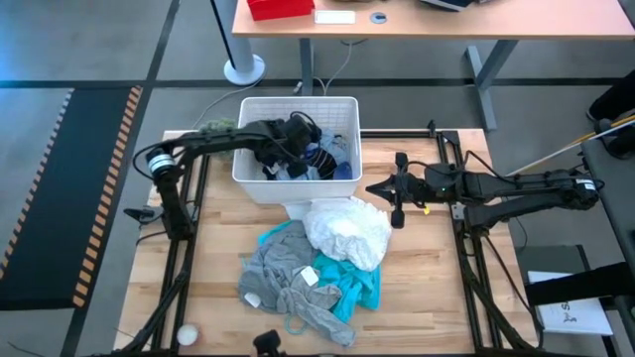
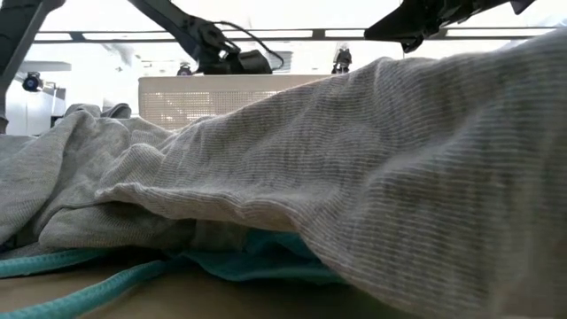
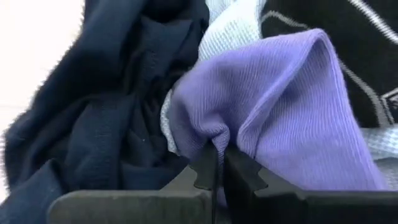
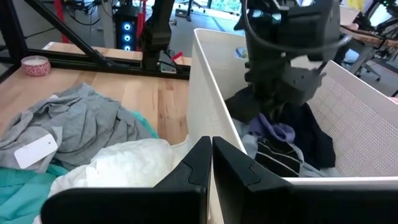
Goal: Sort clothes
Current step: Put the blue sock into the white bin
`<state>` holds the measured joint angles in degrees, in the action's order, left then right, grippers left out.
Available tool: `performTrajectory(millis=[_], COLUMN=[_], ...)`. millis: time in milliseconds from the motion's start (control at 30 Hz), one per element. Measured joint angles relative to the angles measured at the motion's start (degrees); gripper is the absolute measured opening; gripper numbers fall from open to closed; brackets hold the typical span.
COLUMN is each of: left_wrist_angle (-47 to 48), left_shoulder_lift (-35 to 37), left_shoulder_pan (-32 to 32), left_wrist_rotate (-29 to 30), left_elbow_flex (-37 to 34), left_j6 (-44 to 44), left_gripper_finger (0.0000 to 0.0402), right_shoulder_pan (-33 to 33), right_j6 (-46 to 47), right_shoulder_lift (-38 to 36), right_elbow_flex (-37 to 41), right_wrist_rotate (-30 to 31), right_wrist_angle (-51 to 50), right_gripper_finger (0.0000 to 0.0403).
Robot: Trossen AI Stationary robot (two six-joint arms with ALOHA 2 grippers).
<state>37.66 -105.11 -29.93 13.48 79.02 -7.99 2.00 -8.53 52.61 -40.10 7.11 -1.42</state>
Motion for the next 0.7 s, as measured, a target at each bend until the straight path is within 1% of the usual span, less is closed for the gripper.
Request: performTrajectory(millis=[200,367,533,700], left_wrist_angle=[0.0,-0.2,-0.4,-0.1], left_shoulder_lift=[-3.4,-6.7,-8.3,-6.1], left_shoulder_pan=[-1.6,-3.0,-3.0,-2.9], left_wrist_rotate=[-1.4,-6.5,-6.0,-5.7], left_elbow_flex=[-0.1,-0.4,-0.1,-0.1], left_j6=[0.1,1.4,3.0,3.3], left_gripper_finger=[0.0001,0.0001,0.0005,0.0023], right_shoulder_pan=[0.0,0.0,0.0,0.0], right_j6=[0.1,0.3,0.2,0.0], right_shoulder_lift=[0.0,0.0,0.0,0.0], right_elbow_flex=[0.0,0.0,0.0,0.0], right_wrist_rotate=[0.0,0.0,0.0,0.0], right_wrist_angle=[0.0,-0.1,-0.1,-0.1], right_gripper_finger=[0.0000,0.0000,0.0000,0.0000])
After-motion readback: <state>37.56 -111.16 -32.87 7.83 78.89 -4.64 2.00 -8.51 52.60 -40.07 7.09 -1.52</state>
